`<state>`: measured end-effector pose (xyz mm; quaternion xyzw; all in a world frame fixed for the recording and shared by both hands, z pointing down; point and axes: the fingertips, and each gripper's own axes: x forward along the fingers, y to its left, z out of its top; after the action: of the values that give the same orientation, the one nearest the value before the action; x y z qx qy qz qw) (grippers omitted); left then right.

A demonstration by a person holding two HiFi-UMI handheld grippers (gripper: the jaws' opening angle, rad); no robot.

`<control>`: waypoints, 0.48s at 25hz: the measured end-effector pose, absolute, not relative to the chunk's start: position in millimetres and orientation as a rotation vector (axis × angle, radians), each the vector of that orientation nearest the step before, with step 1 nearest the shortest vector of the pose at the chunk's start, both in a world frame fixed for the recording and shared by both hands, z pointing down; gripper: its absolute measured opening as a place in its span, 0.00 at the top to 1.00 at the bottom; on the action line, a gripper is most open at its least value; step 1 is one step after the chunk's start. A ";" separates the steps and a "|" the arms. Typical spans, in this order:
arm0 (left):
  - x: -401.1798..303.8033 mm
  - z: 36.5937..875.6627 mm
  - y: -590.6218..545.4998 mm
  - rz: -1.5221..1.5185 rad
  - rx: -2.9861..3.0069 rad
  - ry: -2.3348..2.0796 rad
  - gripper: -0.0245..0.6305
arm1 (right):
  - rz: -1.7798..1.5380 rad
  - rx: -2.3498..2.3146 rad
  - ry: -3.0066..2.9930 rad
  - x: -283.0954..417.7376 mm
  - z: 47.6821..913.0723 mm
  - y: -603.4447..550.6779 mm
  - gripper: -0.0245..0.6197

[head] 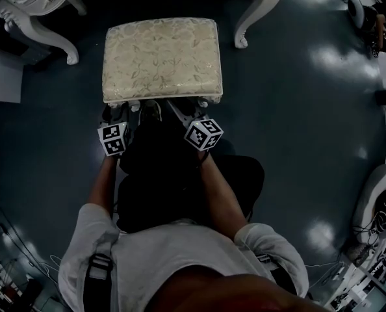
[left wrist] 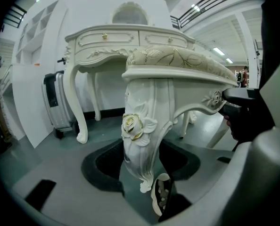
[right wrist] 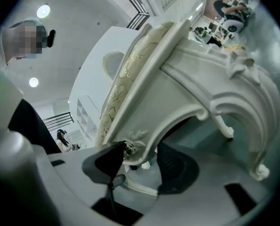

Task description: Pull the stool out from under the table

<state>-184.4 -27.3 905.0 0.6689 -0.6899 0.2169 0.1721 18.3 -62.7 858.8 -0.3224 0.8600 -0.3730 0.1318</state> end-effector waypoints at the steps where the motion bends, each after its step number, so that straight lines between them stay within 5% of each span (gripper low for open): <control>1: -184.2 905.4 -26.5 0.617 1.900 -1.953 0.59 | -1.084 -0.936 2.498 18.5 859.4 -61.2 0.60; 12: -182.8 904.2 -30.8 0.631 1.891 -1.941 0.59 | -1.082 -0.995 2.599 16.1 861.1 -65.2 0.59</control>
<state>-182.8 -30.8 904.2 0.6686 -0.6865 0.2230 0.1787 16.1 -65.2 861.1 -0.3323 0.8678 -0.3613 0.0775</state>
